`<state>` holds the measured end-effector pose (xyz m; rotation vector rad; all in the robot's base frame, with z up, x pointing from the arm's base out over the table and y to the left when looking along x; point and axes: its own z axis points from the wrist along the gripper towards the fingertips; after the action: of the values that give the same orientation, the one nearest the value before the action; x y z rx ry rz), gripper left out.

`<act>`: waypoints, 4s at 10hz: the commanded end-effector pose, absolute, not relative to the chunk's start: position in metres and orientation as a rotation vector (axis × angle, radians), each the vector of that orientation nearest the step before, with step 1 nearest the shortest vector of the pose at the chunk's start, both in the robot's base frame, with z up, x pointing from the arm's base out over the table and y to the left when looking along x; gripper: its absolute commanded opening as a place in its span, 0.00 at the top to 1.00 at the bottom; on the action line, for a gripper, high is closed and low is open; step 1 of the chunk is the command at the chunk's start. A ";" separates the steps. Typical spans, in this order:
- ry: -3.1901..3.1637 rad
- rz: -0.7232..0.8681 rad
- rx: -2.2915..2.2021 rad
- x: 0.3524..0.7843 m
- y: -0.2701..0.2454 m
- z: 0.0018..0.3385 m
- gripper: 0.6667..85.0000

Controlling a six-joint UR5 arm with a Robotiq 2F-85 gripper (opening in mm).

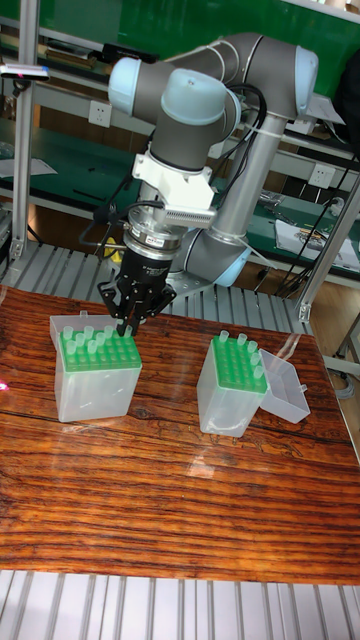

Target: Transfer all large pipette tips from one holder to another

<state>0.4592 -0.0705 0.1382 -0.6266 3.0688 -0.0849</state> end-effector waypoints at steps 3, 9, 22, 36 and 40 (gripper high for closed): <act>3.062 -0.057 -0.611 0.461 -0.067 0.145 0.78; 3.071 -0.061 -0.623 0.459 -0.068 0.157 0.79; 3.094 -0.100 -0.646 0.465 -0.060 0.200 0.79; 3.093 -0.066 -0.705 0.452 -0.043 0.253 0.82; 3.112 -0.078 -0.695 0.448 -0.035 0.265 0.82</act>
<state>0.4501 -0.0426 0.2558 -0.6998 3.1065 -0.0867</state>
